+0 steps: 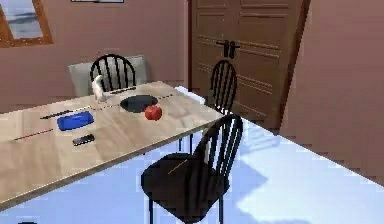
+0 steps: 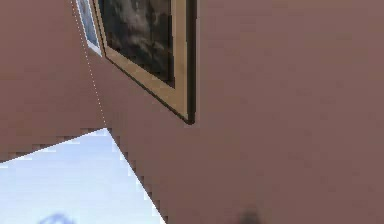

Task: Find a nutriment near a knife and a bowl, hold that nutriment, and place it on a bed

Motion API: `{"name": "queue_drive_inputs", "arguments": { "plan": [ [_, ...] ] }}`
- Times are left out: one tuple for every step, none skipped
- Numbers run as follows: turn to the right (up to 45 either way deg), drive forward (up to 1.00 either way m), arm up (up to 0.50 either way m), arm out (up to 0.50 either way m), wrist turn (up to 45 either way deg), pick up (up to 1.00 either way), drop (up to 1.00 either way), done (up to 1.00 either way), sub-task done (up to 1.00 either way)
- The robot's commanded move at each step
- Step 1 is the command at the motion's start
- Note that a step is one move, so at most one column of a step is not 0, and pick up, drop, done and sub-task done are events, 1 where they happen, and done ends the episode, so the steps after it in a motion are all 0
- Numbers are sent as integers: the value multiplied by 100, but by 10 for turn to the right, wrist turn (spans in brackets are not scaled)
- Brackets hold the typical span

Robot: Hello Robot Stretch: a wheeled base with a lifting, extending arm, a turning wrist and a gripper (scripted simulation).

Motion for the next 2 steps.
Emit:
{"name": "queue_drive_inputs", "arguments": {
  "plan": [
    [-270, 0, 0, 0, 0, 0, 0, 0, 0],
    [0, 40, 0, 0, 0, 0, 0, 0, 0]
  ]
}}
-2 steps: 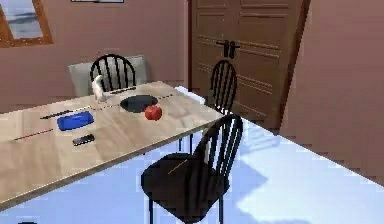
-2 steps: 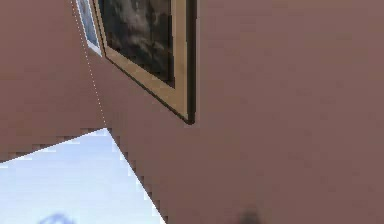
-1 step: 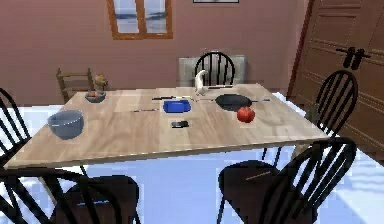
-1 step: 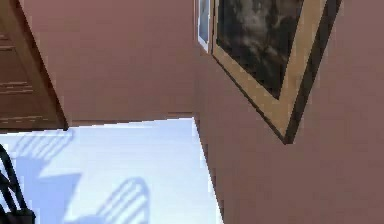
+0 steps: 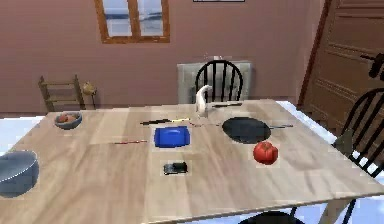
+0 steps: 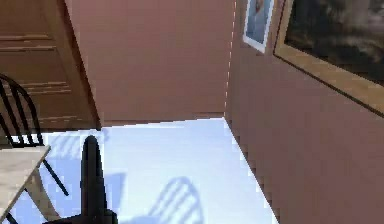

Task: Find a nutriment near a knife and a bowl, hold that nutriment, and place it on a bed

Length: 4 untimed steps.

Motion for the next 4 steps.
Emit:
{"name": "queue_drive_inputs", "arguments": {
  "plan": [
    [-450, 0, 0, 0, 0, 0, 0, 0, 0],
    [-450, 0, 0, 0, 0, 0, 0, 0, 0],
    [-450, 0, 0, 0, 0, 0, 0, 0, 0],
    [-270, 0, 0, 0, 0, 0, 0, 0, 0]
  ]
}}
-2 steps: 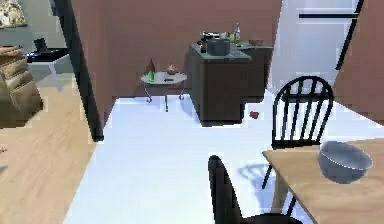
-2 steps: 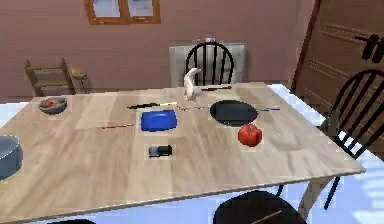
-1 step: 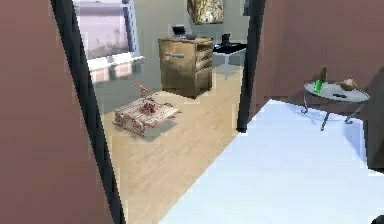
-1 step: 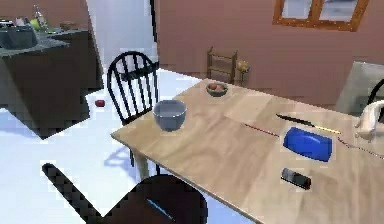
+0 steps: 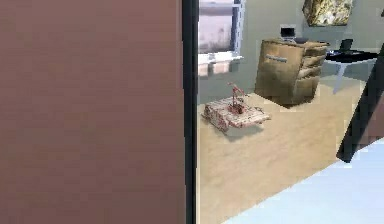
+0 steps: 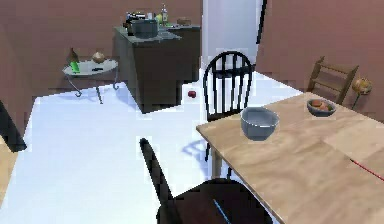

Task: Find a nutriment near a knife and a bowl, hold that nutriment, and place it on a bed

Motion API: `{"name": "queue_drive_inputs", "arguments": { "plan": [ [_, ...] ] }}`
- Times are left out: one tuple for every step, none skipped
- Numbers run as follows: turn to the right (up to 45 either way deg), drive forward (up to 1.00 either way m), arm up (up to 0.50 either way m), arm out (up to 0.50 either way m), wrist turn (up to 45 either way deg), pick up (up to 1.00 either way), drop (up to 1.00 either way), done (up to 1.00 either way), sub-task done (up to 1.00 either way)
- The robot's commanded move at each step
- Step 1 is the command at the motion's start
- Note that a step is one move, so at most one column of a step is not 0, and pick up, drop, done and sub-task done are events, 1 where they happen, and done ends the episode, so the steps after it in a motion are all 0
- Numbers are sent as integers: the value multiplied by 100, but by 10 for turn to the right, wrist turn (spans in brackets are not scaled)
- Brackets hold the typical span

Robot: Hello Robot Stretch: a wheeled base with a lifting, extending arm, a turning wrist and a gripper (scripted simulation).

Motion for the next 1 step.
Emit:
{"name": "queue_drive_inputs", "arguments": {
  "plan": [
    [0, 20, 0, 0, 0, 0, 0, 0, 0]
  ]
}}
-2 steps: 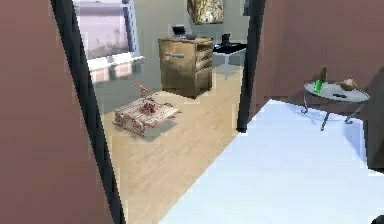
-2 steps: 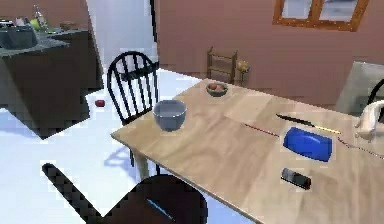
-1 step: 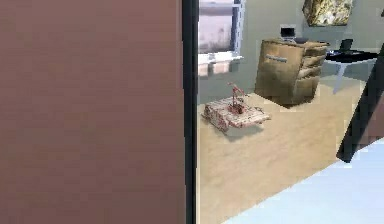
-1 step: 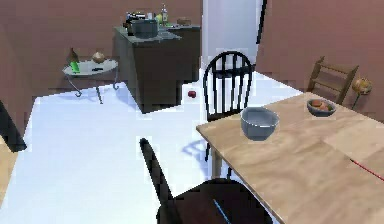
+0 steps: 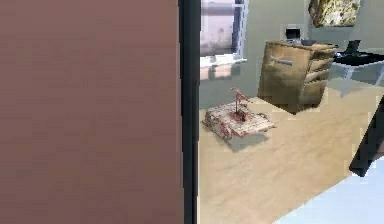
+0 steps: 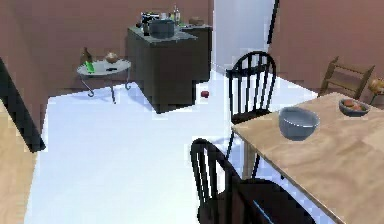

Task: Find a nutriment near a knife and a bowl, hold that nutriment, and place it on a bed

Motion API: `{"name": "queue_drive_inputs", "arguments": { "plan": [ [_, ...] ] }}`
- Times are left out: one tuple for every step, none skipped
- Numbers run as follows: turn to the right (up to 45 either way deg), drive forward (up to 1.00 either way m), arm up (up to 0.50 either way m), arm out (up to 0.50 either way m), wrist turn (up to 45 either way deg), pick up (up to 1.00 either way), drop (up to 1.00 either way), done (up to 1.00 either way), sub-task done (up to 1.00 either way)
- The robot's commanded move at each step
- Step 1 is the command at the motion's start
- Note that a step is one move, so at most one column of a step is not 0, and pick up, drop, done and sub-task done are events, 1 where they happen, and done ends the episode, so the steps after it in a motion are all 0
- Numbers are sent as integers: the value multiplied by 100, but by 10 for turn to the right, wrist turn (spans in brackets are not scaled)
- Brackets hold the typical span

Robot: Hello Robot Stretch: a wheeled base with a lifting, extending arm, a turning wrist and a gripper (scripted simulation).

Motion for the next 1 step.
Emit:
{"name": "queue_drive_inputs", "arguments": {
  "plan": [
    [450, 0, 0, 0, 0, 0, 0, 0, 0]
  ]
}}
